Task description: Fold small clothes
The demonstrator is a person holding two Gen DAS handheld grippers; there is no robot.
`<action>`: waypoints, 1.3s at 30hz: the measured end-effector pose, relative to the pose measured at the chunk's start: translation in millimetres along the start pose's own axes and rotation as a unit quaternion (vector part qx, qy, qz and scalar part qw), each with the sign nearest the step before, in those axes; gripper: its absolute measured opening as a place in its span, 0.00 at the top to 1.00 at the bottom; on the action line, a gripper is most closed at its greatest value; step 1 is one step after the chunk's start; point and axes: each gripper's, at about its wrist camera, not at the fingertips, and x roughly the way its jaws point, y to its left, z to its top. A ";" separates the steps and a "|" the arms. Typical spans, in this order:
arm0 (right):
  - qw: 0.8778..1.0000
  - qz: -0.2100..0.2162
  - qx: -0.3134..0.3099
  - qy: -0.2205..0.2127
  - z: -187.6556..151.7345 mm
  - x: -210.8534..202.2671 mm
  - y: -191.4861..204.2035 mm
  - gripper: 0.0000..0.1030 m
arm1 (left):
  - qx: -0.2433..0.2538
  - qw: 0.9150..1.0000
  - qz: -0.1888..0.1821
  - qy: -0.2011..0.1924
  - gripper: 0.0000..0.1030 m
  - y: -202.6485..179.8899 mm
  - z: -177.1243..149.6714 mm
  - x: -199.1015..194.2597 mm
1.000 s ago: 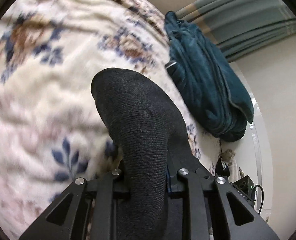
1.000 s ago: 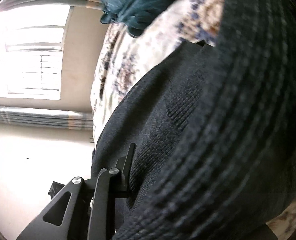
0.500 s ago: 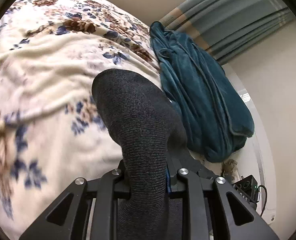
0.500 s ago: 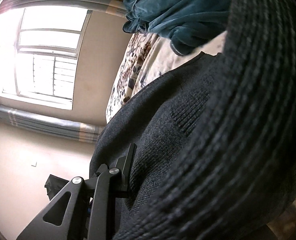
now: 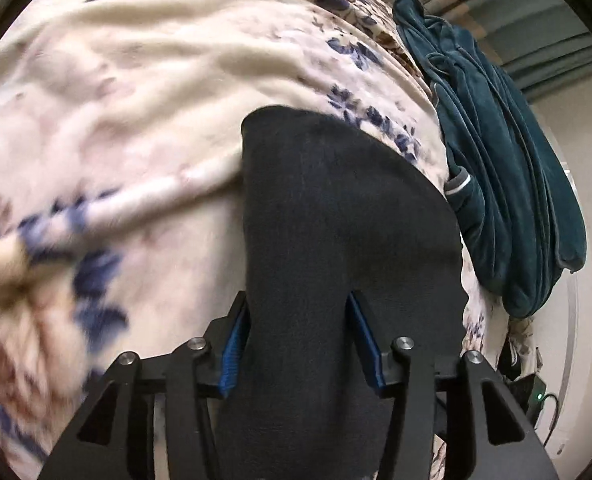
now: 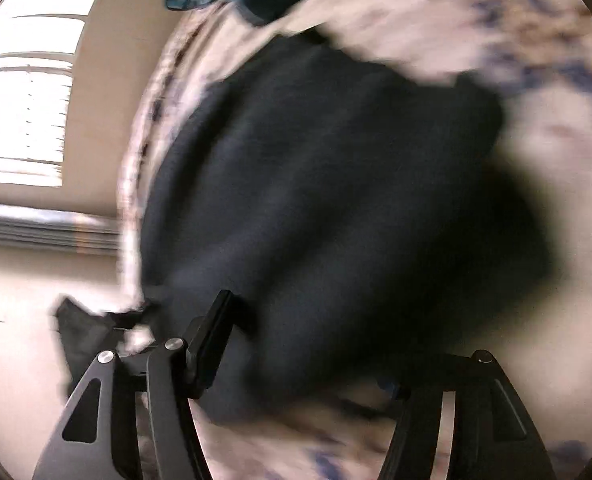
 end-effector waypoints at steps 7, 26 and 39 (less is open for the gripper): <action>0.988 -0.120 -0.100 -0.008 13.0 -64.3 11.3 0.10 | 0.058 0.985 0.160 -0.035 0.18 -39.6 -42.7 -33.3; 0.899 -0.251 -0.337 -0.120 -35.9 -299.8 147.6 0.00 | 0.098 0.951 0.260 -0.137 0.12 -184.1 -139.8 -190.6; 0.888 -0.207 -0.369 -0.183 -113.7 -504.2 205.9 0.00 | 0.120 0.944 0.241 -0.192 0.12 -279.6 -223.0 -344.2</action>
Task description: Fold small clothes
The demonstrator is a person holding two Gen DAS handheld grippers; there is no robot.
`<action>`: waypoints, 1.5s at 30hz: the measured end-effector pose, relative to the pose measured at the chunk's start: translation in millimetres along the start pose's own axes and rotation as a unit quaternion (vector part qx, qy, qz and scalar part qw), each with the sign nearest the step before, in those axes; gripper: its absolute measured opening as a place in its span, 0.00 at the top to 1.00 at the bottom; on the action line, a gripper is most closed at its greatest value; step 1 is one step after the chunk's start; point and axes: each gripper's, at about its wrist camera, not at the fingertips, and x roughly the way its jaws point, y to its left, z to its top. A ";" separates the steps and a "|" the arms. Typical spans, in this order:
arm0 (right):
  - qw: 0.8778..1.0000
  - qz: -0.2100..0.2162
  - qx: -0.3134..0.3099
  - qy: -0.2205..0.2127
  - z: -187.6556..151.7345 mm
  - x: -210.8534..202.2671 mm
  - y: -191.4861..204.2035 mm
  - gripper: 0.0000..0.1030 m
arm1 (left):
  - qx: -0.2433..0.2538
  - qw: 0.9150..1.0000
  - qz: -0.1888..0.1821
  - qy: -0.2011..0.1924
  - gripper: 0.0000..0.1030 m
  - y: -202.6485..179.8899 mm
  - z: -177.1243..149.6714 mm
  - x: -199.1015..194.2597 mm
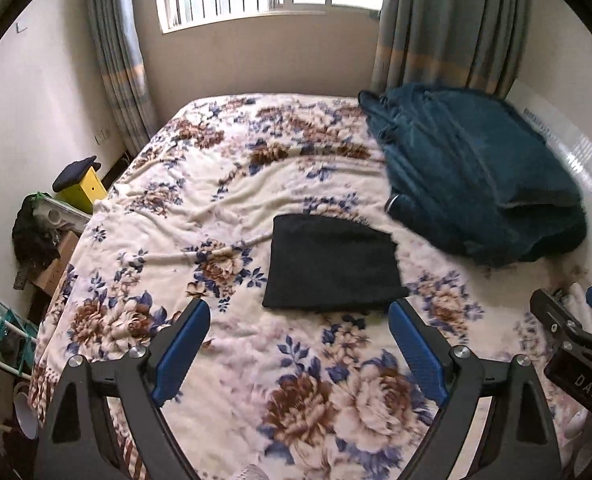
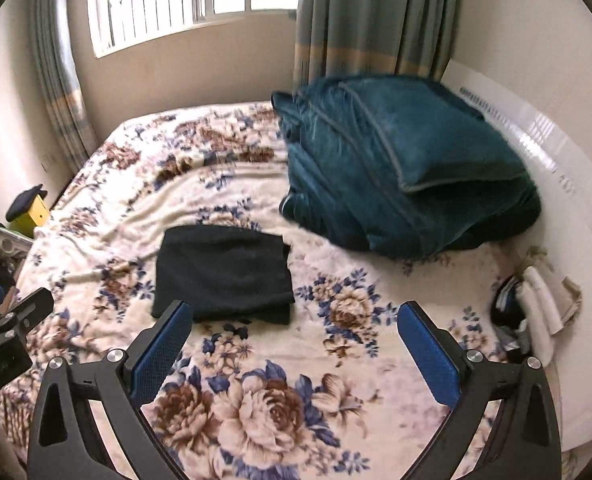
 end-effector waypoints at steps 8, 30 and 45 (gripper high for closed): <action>0.998 0.014 -0.017 -0.059 6.4 -132.3 -10.5 0.00 | 0.011 0.998 0.007 -0.055 0.12 -5.7 -2.9 -114.3; 0.994 0.032 -0.029 -0.097 -6.9 -266.4 -40.2 0.00 | 0.001 0.996 -0.004 -0.085 0.10 -15.6 -24.9 -217.8; 0.994 0.034 -0.031 -0.098 -4.4 -258.4 -41.4 0.00 | -0.003 0.997 0.010 -0.080 0.00 -15.6 -31.2 -216.1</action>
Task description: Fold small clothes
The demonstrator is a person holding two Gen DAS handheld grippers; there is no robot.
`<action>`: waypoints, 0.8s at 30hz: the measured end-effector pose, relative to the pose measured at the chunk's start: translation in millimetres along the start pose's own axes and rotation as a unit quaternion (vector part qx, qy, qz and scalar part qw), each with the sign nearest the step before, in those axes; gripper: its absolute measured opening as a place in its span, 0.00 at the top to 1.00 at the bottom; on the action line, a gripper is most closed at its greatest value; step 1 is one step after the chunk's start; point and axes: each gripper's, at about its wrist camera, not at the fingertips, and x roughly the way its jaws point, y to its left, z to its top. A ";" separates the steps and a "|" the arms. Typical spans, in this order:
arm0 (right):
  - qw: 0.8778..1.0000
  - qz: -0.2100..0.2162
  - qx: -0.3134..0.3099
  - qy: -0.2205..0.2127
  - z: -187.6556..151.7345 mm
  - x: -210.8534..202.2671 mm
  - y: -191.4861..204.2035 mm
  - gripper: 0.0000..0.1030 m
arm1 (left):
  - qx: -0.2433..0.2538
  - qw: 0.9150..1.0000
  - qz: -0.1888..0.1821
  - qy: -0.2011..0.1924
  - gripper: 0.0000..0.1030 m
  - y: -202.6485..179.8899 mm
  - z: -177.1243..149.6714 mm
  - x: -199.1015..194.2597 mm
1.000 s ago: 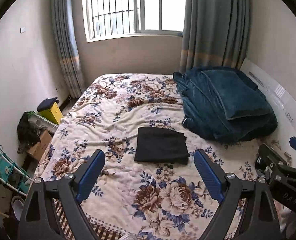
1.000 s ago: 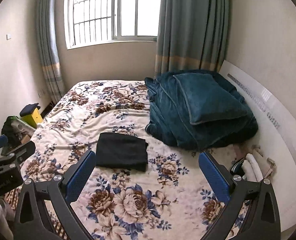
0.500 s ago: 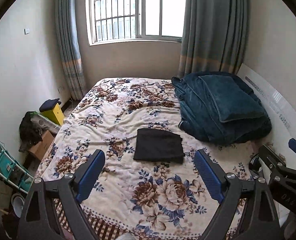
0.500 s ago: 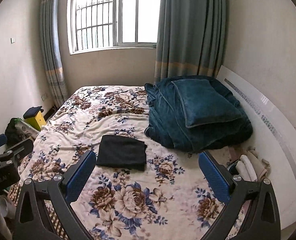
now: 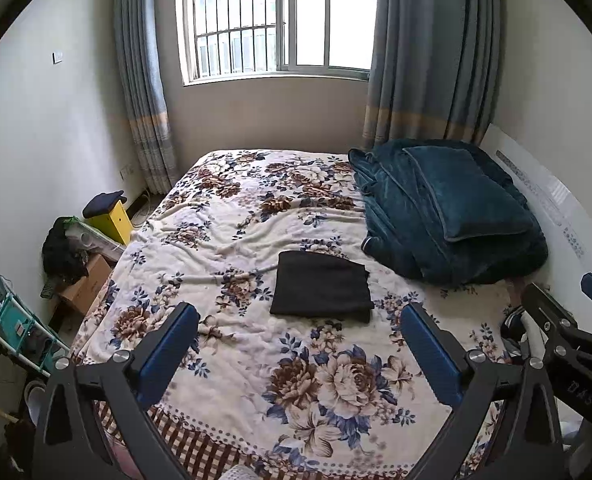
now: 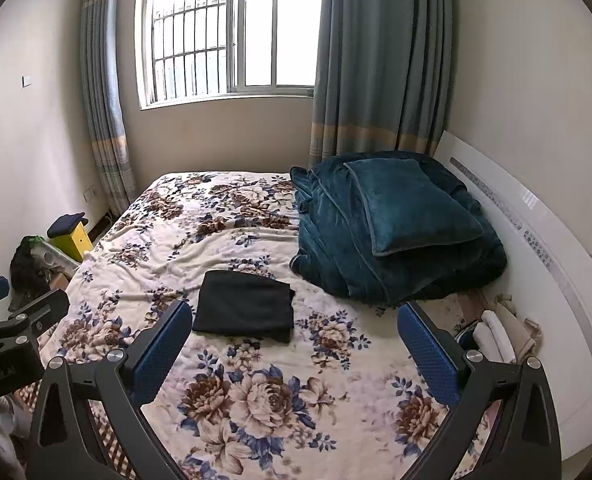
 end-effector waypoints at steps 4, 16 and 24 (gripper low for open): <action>1.000 0.003 -0.002 -0.004 1.0 2.8 0.2 0.00 | -0.001 1.000 -0.001 0.000 0.00 0.5 1.2 0.4; 1.000 0.007 -0.006 -0.004 3.6 5.6 0.2 0.00 | -0.002 1.000 0.003 -0.001 0.00 2.5 3.5 0.1; 1.000 0.009 -0.009 -0.001 3.3 8.7 2.5 0.00 | -0.005 1.000 0.003 -0.002 0.00 1.9 3.9 -0.1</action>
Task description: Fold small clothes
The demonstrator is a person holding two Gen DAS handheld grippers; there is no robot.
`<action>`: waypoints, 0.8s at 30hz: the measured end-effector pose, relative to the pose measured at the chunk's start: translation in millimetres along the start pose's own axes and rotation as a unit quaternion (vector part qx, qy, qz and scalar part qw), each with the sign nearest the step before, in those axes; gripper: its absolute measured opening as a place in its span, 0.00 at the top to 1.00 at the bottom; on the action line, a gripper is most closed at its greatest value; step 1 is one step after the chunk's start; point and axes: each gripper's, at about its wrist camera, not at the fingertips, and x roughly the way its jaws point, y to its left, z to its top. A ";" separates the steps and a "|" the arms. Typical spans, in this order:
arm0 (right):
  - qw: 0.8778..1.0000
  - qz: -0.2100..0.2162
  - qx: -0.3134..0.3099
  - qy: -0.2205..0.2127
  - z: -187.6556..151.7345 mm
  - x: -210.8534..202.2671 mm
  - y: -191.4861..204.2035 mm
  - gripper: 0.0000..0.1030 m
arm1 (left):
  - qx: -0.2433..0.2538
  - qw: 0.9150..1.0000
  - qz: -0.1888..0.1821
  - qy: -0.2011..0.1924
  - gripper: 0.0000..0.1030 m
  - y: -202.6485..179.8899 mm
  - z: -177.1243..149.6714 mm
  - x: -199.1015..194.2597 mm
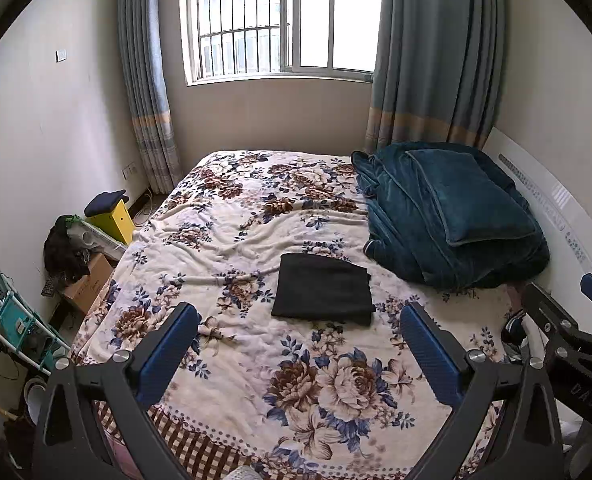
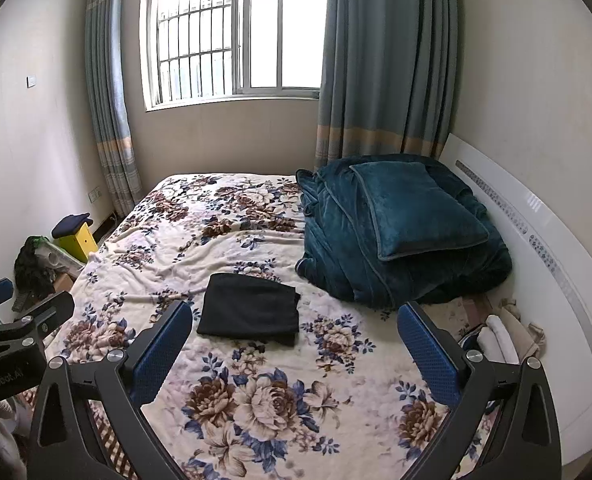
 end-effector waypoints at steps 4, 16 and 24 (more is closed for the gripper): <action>1.000 0.002 -0.001 0.002 0.0 1.9 1.0 0.00 | 0.001 1.000 0.001 0.000 0.00 0.1 1.0 -0.1; 1.000 0.003 -0.004 -0.004 1.5 -0.7 -0.1 0.00 | 0.000 1.000 0.002 -0.001 0.00 0.8 2.5 -1.9; 1.000 0.006 -0.004 -0.003 2.5 0.8 -0.4 0.00 | -0.002 1.000 0.006 -0.002 0.00 -1.4 3.6 -5.2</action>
